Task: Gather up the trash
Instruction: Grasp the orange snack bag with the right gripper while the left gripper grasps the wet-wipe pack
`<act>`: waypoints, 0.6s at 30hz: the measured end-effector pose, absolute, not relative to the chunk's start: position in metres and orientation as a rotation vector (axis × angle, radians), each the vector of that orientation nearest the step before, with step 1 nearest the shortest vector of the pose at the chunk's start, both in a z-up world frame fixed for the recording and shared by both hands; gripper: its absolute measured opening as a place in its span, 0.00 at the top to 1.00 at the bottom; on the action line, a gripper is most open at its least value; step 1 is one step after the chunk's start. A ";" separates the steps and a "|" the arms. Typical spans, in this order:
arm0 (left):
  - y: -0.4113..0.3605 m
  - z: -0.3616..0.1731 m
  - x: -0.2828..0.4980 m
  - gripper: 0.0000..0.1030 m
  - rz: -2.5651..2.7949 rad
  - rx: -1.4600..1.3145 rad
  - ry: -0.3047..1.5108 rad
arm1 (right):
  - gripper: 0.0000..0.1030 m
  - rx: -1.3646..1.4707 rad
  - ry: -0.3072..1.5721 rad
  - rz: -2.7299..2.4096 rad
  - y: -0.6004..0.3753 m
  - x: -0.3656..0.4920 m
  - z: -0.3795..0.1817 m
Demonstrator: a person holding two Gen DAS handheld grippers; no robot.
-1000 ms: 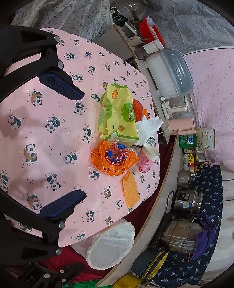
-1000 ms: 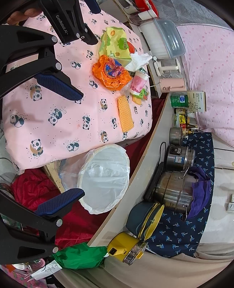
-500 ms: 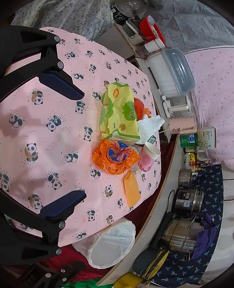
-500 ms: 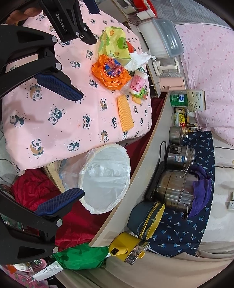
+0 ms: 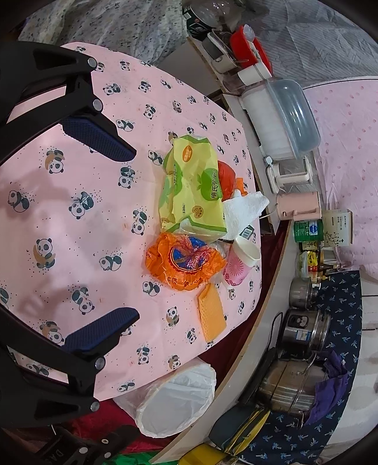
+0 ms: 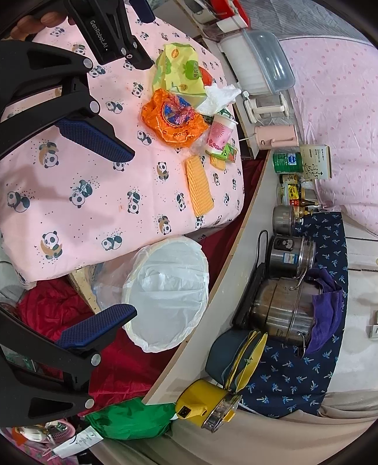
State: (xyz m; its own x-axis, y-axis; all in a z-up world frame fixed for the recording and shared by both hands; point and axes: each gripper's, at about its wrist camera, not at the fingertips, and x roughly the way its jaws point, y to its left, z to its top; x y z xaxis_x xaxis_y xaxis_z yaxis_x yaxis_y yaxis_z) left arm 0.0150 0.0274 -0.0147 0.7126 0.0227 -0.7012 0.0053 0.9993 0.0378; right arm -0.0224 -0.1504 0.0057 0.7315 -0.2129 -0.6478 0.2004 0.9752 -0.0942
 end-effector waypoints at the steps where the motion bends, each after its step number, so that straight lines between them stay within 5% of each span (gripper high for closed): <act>1: 0.029 -0.015 0.016 0.07 0.012 0.037 0.776 | 0.08 -0.017 0.715 -0.229 -0.150 -0.020 0.006; 18: 0.087 -0.029 0.059 0.07 0.096 0.006 0.792 | 0.10 0.024 0.743 -0.145 -0.129 0.026 -0.009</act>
State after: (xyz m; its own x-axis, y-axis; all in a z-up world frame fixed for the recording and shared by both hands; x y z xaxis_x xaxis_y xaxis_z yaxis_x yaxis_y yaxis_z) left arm 0.0585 0.0868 -0.0290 0.6983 0.0886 -0.7103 -0.0844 0.9956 0.0412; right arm 0.0262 -0.1287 -0.0089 0.7271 -0.1230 -0.6754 0.1398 0.9897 -0.0297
